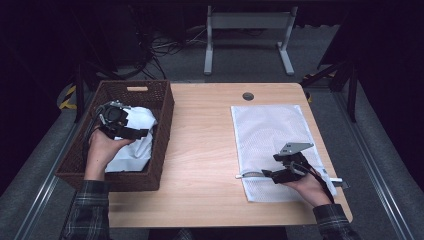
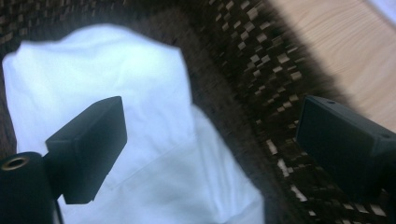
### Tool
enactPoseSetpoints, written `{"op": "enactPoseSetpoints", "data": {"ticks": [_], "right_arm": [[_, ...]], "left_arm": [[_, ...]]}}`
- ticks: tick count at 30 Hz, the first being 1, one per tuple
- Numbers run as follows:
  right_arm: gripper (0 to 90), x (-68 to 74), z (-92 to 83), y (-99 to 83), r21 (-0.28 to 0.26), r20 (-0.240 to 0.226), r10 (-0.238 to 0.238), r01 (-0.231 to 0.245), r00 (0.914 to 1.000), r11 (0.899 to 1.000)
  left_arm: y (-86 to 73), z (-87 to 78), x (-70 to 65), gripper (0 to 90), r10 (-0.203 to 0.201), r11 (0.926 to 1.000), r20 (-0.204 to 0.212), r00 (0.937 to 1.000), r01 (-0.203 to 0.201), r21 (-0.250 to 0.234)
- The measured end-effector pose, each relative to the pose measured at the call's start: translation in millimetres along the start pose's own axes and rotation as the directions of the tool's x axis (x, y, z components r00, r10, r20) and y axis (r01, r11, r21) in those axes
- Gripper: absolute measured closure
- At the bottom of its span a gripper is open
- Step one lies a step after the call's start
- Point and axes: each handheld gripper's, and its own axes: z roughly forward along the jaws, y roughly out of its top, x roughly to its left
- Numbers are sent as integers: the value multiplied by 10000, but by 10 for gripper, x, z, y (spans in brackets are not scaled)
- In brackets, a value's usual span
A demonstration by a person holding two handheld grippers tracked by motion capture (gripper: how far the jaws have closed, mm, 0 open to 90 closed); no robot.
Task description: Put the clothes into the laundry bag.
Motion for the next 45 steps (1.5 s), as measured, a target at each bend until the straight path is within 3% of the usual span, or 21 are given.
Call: {"op": "enactPoseSetpoints", "data": {"ticks": [8,13,16,18,20,30,33,38,45], "right_arm": [[254,5,-28,-13,-6,92,-95,95,9999,10000],[250,6,-19,-8,8,119,-139,139,9998,9999],[249,7,-8,-10,52,77,-174,174,9998,9998],[248,5,-9,-12,56,83,-181,180,9998,9998],[248,3,-7,-13,78,114,-159,158,9998,9998],[248,1,4,-23,170,169,-228,225,9996,9996],[248,1,5,-23,175,178,-239,236,9996,9996],[248,-2,-1,-27,181,217,-224,220,9995,9996],[250,-11,-13,-37,176,277,-185,180,9994,9997]], "left_arm": [[2,332,165,19,-764,9919,-582,9954,818,969],[-23,512,191,3,-809,9861,-961,9921,937,1371],[-64,627,199,3,-928,9800,-865,9919,1063,1682],[-76,681,183,1,-881,9773,-707,9936,1000,1866],[-84,748,142,0,-501,9718,-968,9940,709,2248],[-122,869,132,0,-312,9604,-975,9947,569,2728],[-140,906,118,1,-110,9517,-1050,9944,426,3041],[-142,914,113,14,-55,9481,-1121,9937,408,3154],[-134,845,173,224,-567,9485,-886,9944,814,3062]]}}
